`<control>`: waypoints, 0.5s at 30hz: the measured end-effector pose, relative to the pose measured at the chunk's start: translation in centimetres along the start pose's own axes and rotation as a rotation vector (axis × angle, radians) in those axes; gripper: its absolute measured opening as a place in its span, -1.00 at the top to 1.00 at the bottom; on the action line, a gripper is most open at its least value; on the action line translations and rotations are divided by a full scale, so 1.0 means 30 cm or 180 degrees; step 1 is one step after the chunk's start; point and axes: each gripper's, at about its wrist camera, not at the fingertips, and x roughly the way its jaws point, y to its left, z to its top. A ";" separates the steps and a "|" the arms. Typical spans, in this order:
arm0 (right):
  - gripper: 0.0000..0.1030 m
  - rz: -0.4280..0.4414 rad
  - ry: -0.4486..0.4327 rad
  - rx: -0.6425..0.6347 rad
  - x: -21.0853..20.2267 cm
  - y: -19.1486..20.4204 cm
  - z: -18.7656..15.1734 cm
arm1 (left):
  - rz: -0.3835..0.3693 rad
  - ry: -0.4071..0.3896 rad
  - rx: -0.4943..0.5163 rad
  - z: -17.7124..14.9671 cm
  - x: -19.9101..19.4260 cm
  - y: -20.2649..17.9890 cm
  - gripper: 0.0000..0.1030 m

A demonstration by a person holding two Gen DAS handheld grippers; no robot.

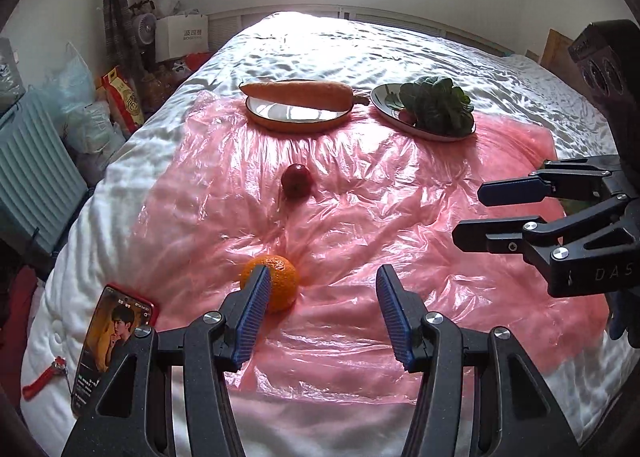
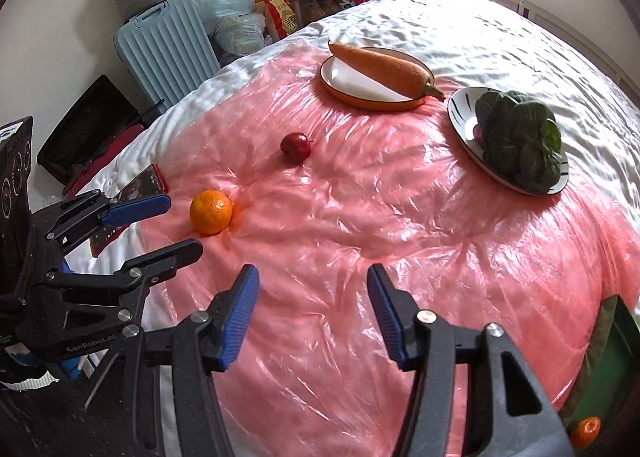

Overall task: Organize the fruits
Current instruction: 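Move both tools back toward the last orange and red apple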

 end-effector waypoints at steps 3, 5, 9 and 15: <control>-0.58 0.0030 -0.0016 -0.0087 0.025 0.012 0.036 | 0.0116 -0.0054 -0.0014 -0.009 0.010 0.021 0.05; -0.58 0.0049 -0.0018 -0.0143 0.045 0.020 0.061 | 0.0165 -0.0068 -0.0043 -0.011 0.020 0.033 0.05; -0.58 0.0097 -0.0014 -0.0257 0.091 0.037 0.111 | 0.0177 -0.0067 -0.0092 -0.014 0.043 0.056 0.05; -0.57 0.0140 -0.0030 -0.0368 0.157 0.052 0.177 | 0.0156 -0.0016 -0.0197 -0.013 0.079 0.083 0.06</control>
